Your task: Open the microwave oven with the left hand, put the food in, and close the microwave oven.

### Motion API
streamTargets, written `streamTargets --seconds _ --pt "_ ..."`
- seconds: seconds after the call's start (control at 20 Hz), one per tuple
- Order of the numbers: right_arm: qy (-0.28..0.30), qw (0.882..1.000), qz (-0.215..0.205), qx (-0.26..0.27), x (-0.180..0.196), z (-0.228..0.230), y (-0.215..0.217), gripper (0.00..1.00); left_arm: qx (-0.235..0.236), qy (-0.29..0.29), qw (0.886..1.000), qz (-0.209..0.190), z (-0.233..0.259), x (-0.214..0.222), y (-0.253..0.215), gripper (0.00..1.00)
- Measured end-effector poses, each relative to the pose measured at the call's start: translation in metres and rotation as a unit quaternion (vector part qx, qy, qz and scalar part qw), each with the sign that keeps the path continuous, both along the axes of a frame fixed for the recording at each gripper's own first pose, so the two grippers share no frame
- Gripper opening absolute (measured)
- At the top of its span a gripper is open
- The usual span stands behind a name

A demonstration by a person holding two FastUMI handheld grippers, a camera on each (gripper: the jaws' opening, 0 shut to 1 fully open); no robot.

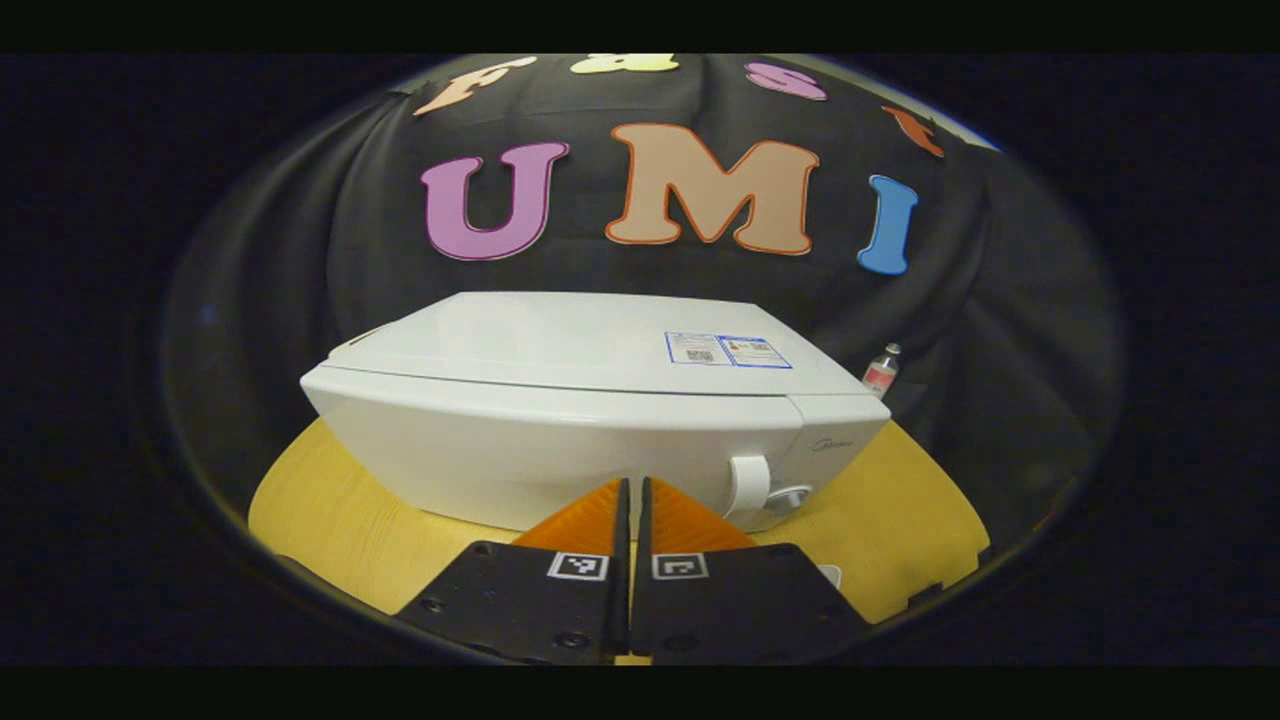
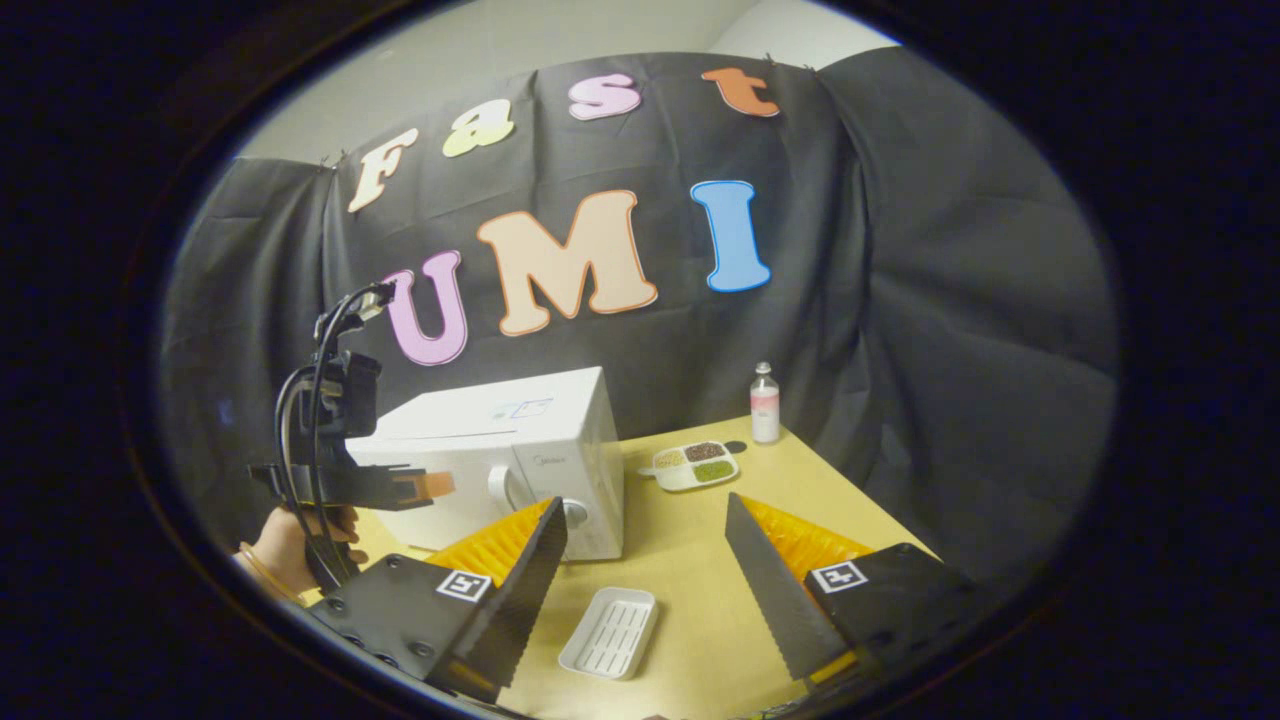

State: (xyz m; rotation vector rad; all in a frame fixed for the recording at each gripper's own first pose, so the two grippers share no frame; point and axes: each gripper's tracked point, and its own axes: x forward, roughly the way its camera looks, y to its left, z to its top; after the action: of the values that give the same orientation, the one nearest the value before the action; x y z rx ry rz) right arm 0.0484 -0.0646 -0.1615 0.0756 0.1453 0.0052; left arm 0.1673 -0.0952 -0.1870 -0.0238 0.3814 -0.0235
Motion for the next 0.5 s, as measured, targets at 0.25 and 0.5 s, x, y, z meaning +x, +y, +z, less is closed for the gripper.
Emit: streamTargets --seconds 0.25,0.5 --pt "0.006 0.999 0.028 -0.017 -0.002 0.007 0.005 0.92 -0.028 -0.015 0.999 -0.012 0.011 -0.038 -0.003 0.09" --pt "-0.010 0.998 0.056 -0.038 0.005 0.028 0.014 0.92 0.009 -0.049 0.999 0.001 0.031 -0.077 0.012 0.36"
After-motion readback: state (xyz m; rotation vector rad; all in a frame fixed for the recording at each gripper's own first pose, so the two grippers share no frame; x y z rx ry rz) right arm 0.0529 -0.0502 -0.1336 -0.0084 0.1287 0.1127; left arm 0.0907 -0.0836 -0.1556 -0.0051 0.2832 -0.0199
